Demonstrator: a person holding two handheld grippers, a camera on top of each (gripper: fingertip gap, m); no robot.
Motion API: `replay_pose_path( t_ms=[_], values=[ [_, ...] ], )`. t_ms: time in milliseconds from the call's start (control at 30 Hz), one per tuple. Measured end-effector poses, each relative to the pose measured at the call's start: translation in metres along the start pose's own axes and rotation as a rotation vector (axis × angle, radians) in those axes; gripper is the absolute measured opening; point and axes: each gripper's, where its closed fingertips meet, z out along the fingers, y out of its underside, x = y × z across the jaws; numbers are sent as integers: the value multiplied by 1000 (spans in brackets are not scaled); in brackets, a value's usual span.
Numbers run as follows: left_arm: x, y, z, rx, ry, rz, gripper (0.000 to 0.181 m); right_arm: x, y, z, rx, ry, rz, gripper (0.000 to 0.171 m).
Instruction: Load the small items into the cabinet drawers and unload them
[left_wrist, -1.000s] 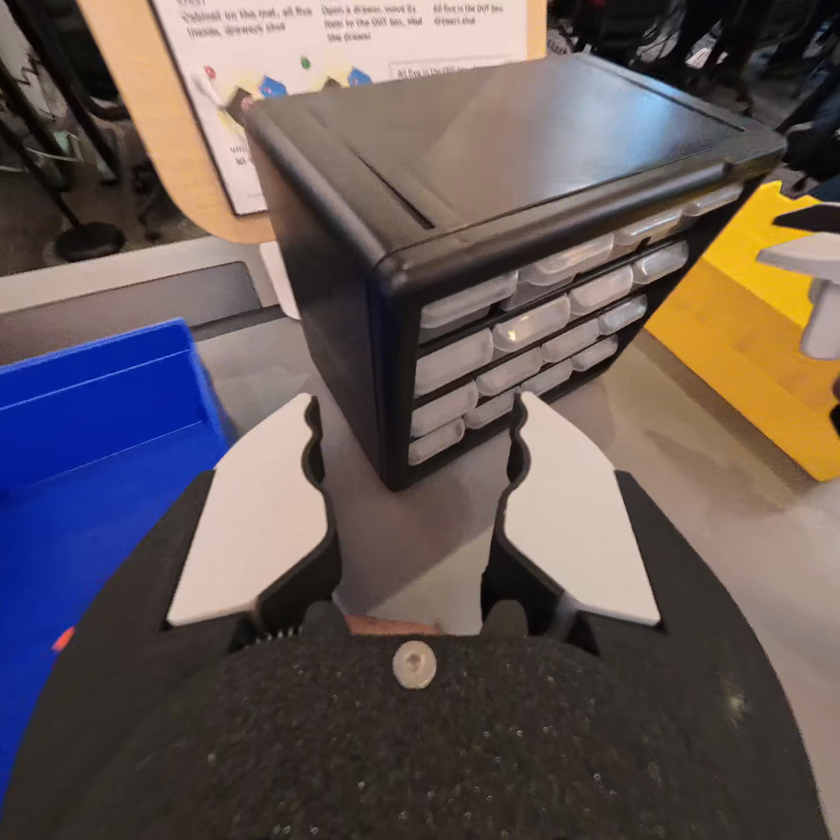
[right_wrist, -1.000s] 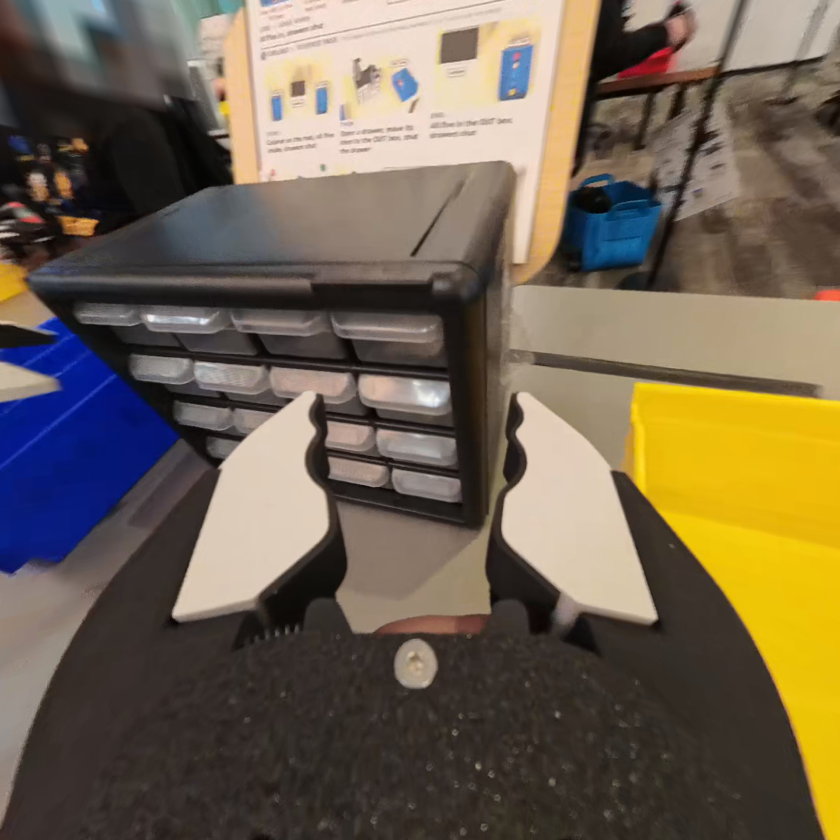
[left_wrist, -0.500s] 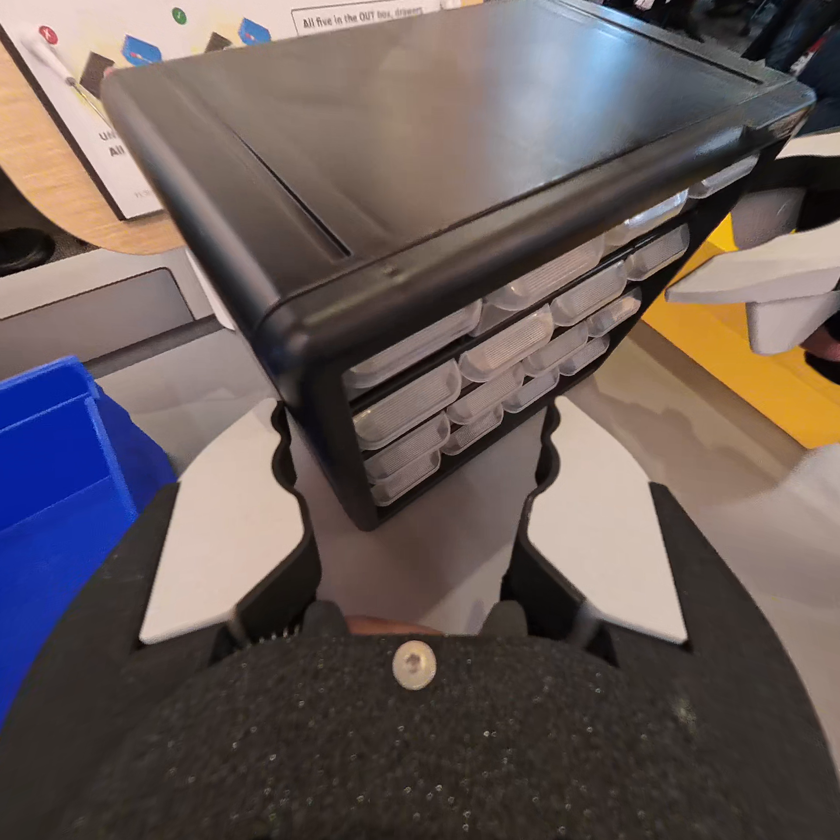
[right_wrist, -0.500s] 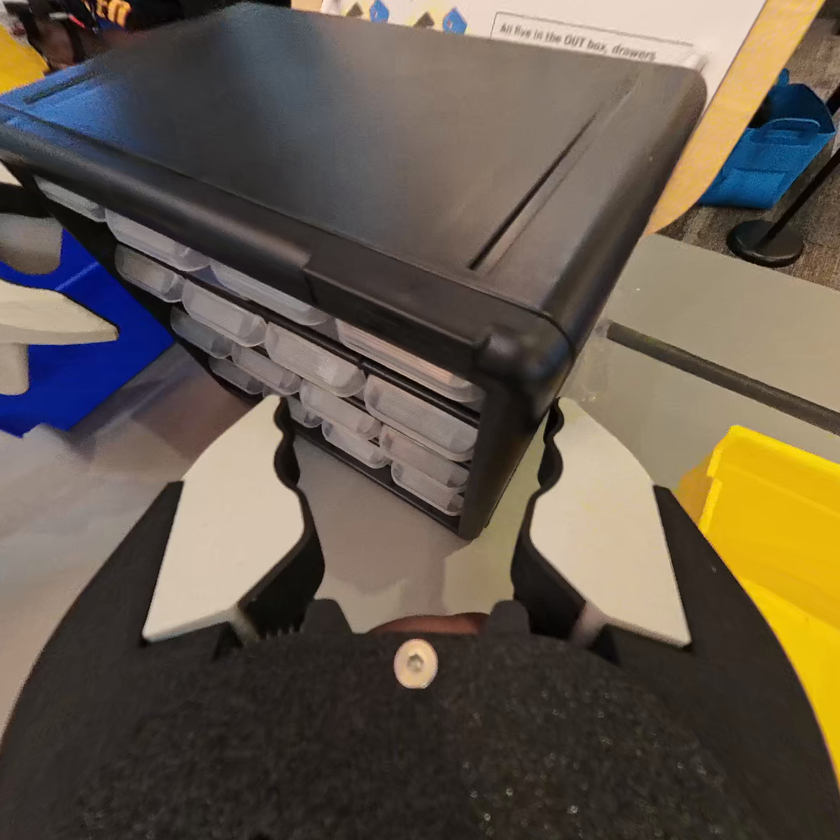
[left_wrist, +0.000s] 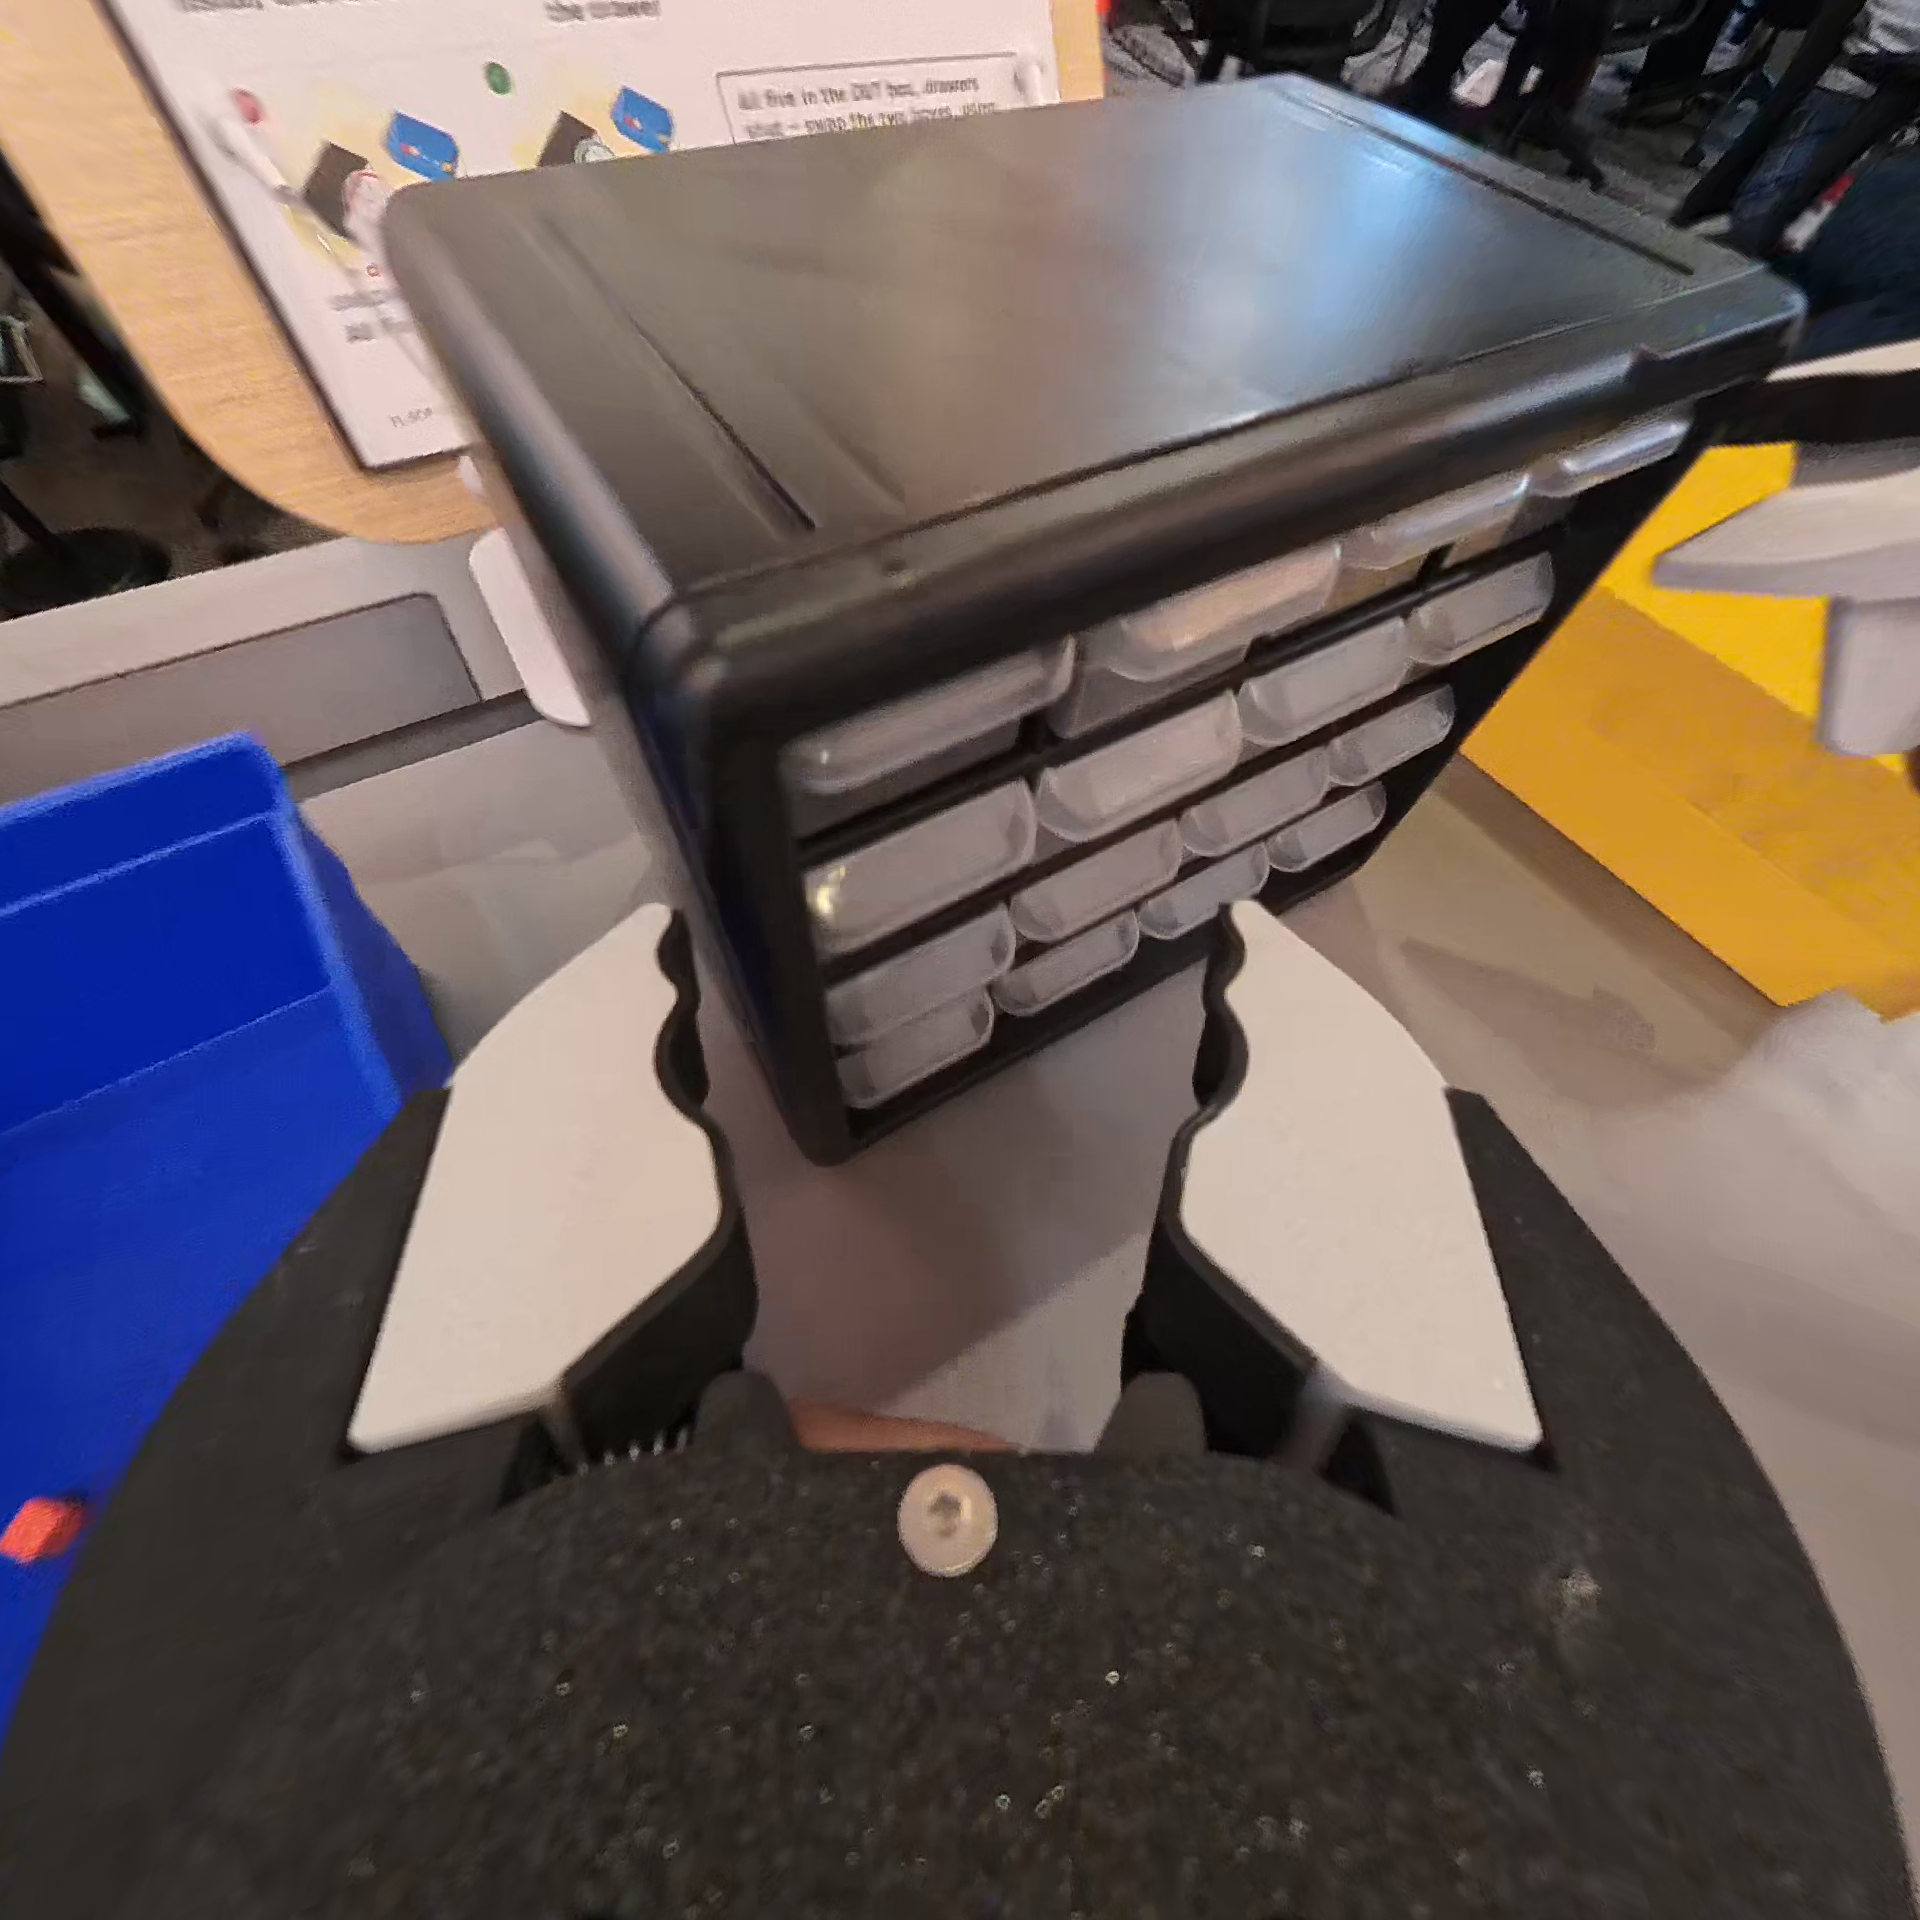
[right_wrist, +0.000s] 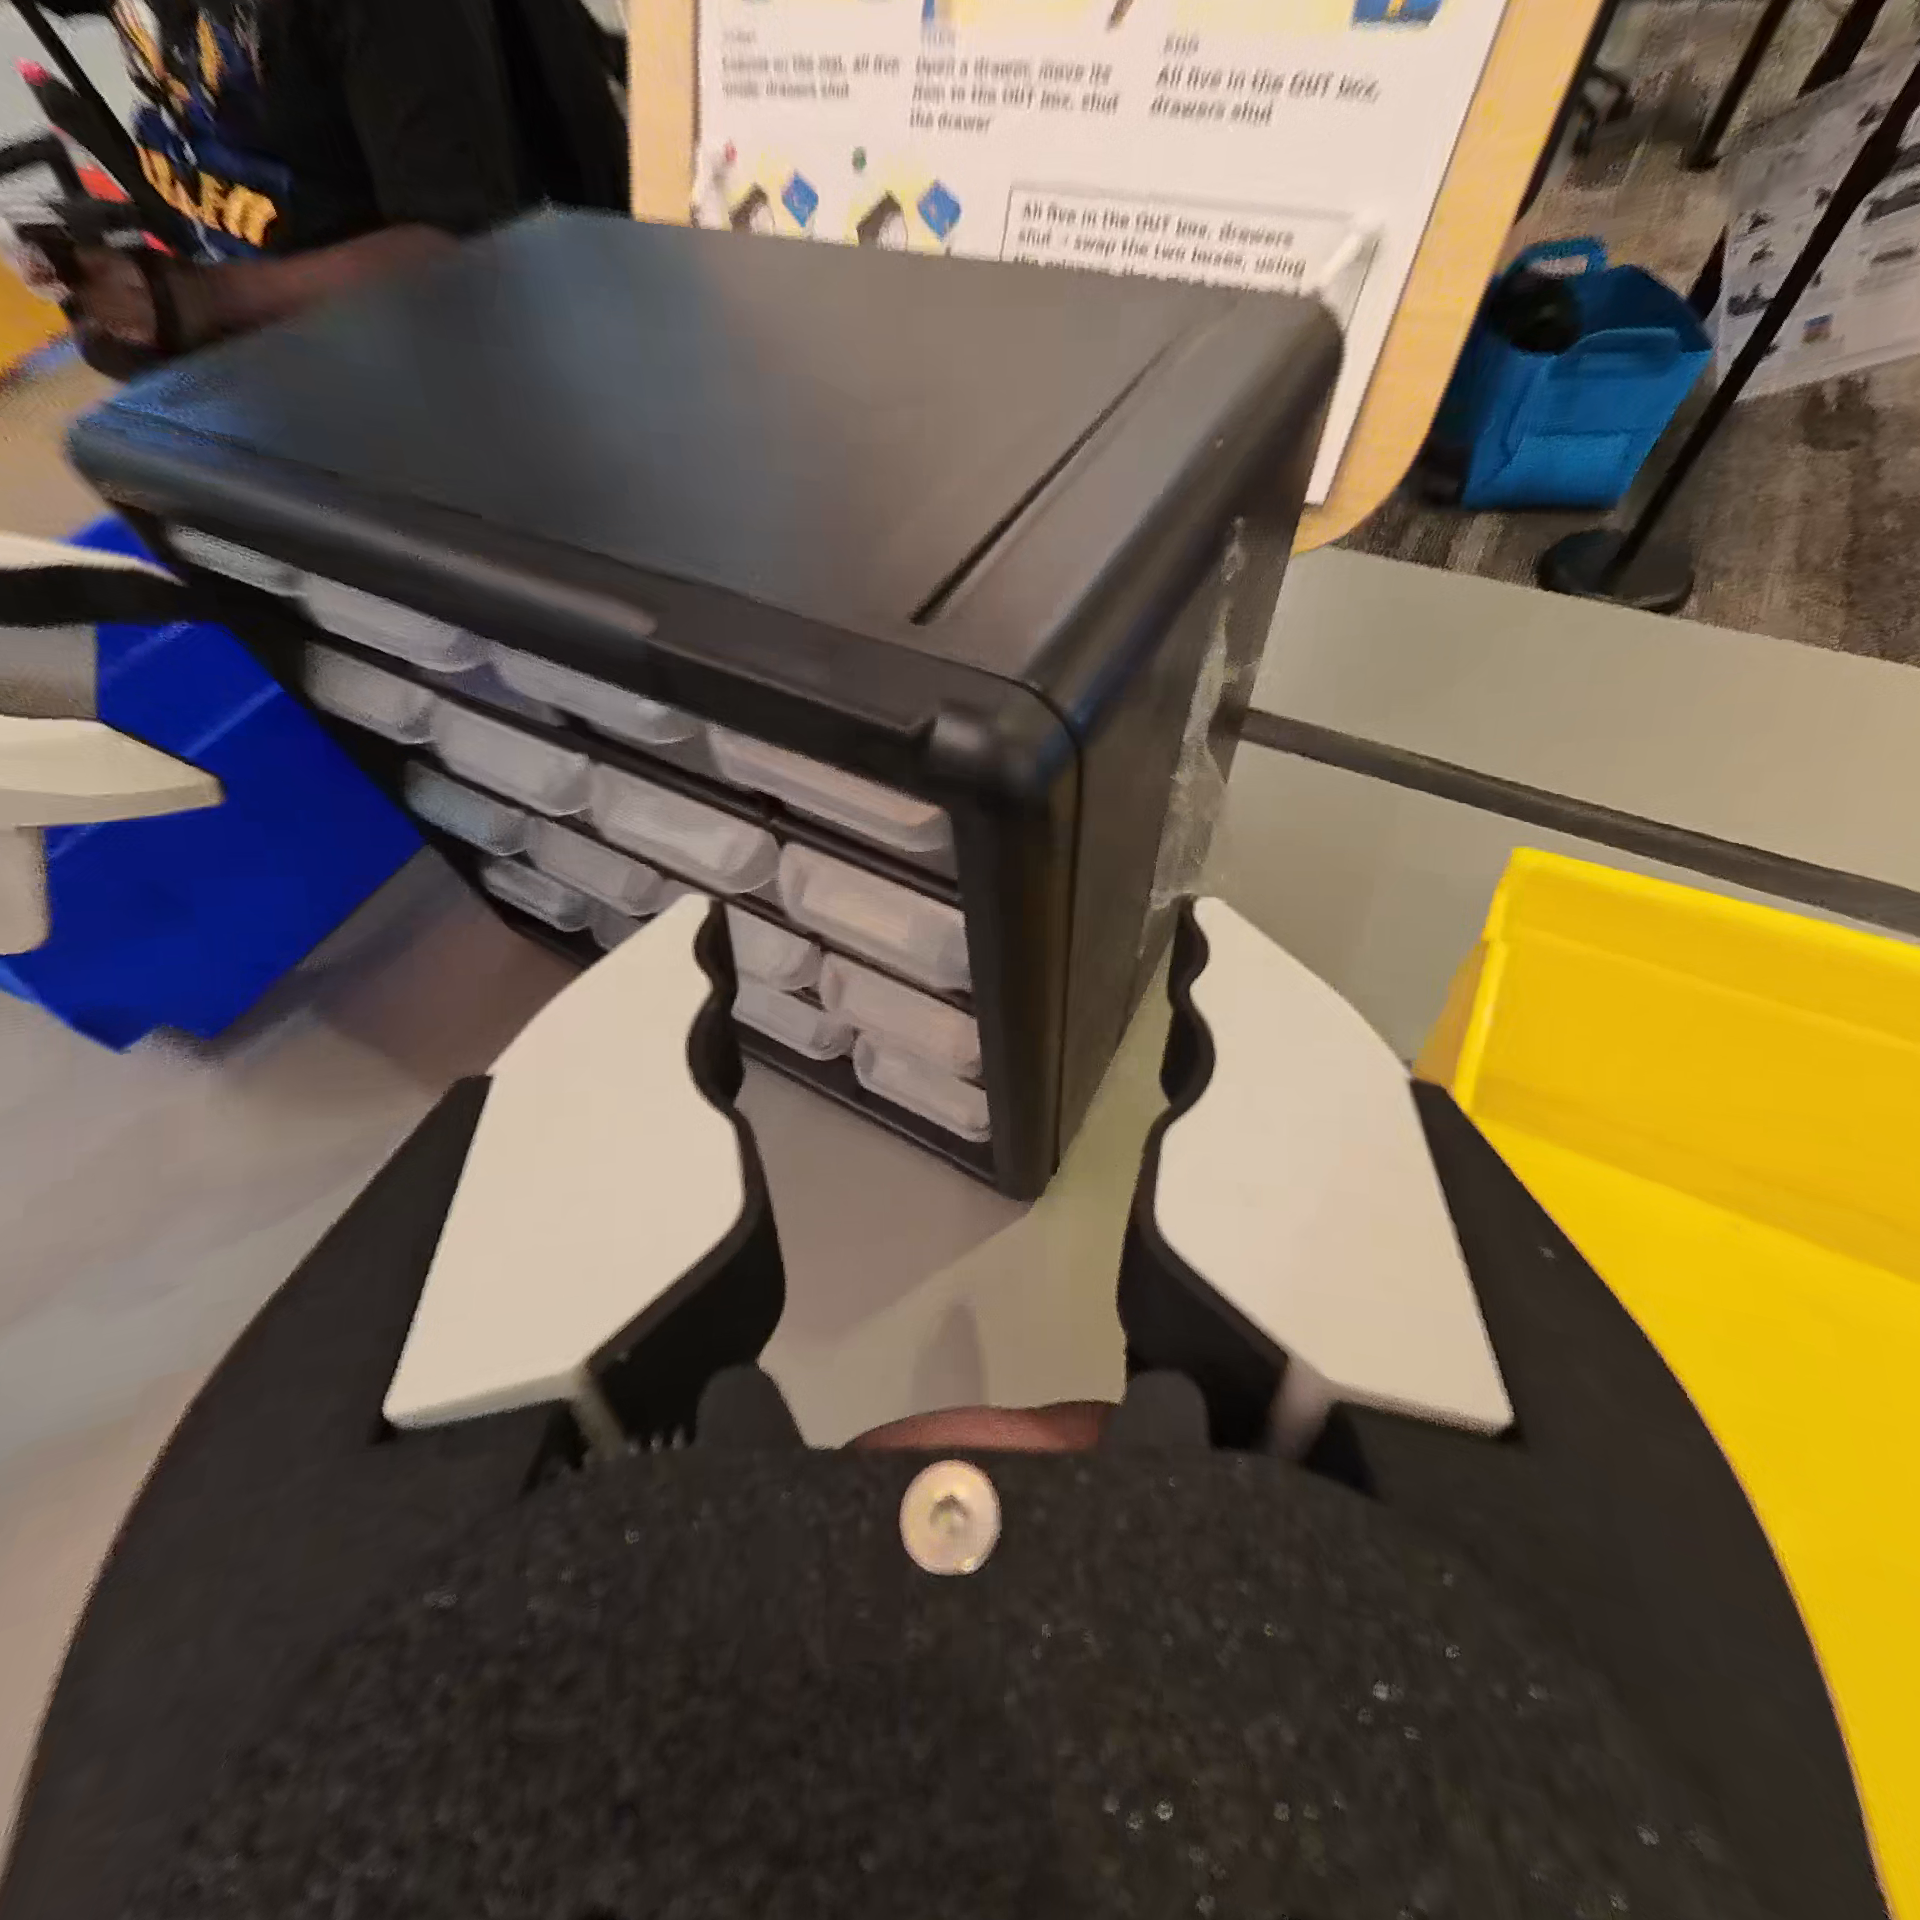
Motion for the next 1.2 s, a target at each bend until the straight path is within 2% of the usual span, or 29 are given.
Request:
replay_pose_path(
  t_ms=[67,133,300,367,433,533,633,733,900,1200],
  values=[
    [6,8,-23,50,-18,-57,92,-3,4,-26,36,18,-14,75],
    [23,25,-47,118,3,-129,82,-5,19,-55,77,53,-40,67],
    [45,100,-102,117,-126,-115,77,-13,63,-131,217,148,25,62],
    [53,131,-122,103,-144,-186,79,-8,83,-159,278,199,115,59],
    [55,157,-143,135,-168,-251,75,-9,111,-171,316,177,186,52],
    [43,168,-163,149,-214,-244,73,-18,146,-169,272,122,137,48],
    [23,162,-164,177,-257,-191,71,-34,137,-160,309,61,53,50],
    [10,170,-156,129,-310,-163,71,-50,149,-144,221,22,-33,54],
    [18,165,-146,141,-266,-173,70,-68,154,-134,189,14,-169,52],
    [27,166,-139,106,-312,-32,71,-86,160,-121,143,-46,-161,53]
  ],
)
